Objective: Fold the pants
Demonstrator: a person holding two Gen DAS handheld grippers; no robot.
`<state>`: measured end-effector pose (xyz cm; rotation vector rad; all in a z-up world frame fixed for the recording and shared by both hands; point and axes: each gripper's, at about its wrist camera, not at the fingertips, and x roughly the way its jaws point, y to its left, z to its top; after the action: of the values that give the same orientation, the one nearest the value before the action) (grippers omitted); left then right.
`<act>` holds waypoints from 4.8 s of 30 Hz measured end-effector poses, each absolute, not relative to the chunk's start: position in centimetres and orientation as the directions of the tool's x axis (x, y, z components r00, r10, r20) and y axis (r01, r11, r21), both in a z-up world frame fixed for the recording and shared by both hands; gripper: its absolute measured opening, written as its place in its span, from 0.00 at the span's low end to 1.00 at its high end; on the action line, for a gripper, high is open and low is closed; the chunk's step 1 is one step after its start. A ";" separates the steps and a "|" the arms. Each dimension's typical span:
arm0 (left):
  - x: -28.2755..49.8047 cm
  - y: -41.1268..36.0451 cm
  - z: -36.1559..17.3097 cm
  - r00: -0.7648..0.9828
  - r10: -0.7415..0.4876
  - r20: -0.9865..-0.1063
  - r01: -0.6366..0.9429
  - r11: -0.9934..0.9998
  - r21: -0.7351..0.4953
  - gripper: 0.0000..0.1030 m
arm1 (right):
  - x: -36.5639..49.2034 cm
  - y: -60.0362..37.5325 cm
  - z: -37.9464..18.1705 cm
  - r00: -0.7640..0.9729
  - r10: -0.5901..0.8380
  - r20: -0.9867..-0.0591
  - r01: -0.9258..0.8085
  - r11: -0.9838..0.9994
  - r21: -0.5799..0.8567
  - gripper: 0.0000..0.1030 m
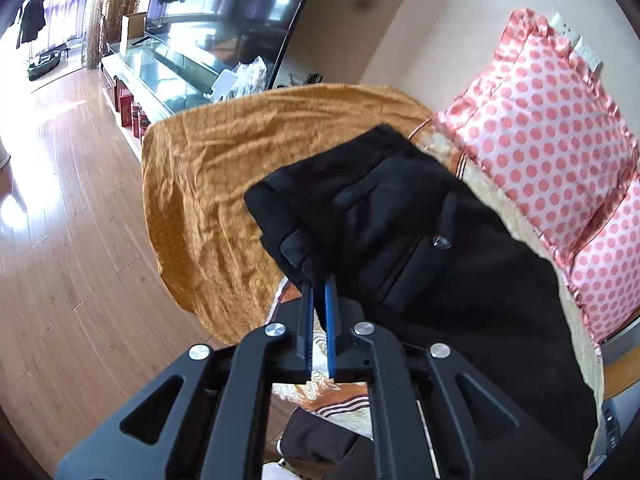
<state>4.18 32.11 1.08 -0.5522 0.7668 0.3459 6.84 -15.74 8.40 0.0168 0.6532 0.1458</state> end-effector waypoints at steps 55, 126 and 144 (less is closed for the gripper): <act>8.0 4.1 2.5 0.731 -0.276 -0.624 0.286 0.954 -0.087 0.94 | 9.8 -37.0 4.7 0.560 -0.208 -0.802 0.295 0.955 -0.042 0.37; 7.6 0.2 0.3 0.667 -0.360 -0.652 0.407 0.910 -0.086 0.97 | -8.0 -54.3 0.7 0.466 -0.297 -0.834 0.846 0.426 0.321 0.45; 7.4 0.8 0.7 0.684 -0.357 -0.636 0.395 0.915 -0.089 0.97 | -2.7 -48.7 5.7 0.602 -0.339 -0.723 0.686 0.682 0.252 0.08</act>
<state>7.39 0.75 0.66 0.0568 0.7008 -0.4214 -2.72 -48.69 5.70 0.5526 0.6951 -0.6297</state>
